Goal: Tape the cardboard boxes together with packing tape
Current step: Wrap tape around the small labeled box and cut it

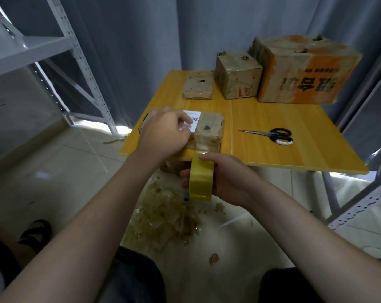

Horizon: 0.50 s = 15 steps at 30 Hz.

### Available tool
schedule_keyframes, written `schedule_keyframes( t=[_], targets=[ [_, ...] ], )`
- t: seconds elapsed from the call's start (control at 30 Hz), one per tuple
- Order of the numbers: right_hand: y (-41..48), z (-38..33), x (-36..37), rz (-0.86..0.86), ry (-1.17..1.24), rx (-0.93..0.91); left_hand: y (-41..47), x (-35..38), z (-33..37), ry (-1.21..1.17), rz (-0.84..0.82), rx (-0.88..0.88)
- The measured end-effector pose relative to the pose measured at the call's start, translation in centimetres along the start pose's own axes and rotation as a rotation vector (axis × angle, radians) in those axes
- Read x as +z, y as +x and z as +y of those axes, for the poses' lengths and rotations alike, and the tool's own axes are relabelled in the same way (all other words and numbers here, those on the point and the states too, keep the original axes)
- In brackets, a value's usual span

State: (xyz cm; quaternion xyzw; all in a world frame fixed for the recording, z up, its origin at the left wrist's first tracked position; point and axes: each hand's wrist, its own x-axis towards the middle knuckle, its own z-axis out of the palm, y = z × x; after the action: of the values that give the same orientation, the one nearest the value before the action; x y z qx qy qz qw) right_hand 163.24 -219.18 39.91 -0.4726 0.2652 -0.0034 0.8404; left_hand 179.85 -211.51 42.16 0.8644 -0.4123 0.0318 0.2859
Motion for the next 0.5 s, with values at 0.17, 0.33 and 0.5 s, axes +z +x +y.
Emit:
schedule_keyframes(
  t=[0.17, 0.33, 0.5],
  targets=[
    [0.1, -0.2, 0.2, 0.006, 0.0, -0.008, -4.6, -0.8, 1.3, -0.407, -0.357, -0.416],
    [0.4, 0.0, 0.1, -0.024, -0.06, 0.043, -5.9, 0.2, 2.1, -0.608, -0.516, -0.558],
    [-0.5, -2.2, -1.5, -0.003, -0.448, 0.027, -5.0, 1.4, 2.7, -0.734, -0.47, -0.6]
  ],
)
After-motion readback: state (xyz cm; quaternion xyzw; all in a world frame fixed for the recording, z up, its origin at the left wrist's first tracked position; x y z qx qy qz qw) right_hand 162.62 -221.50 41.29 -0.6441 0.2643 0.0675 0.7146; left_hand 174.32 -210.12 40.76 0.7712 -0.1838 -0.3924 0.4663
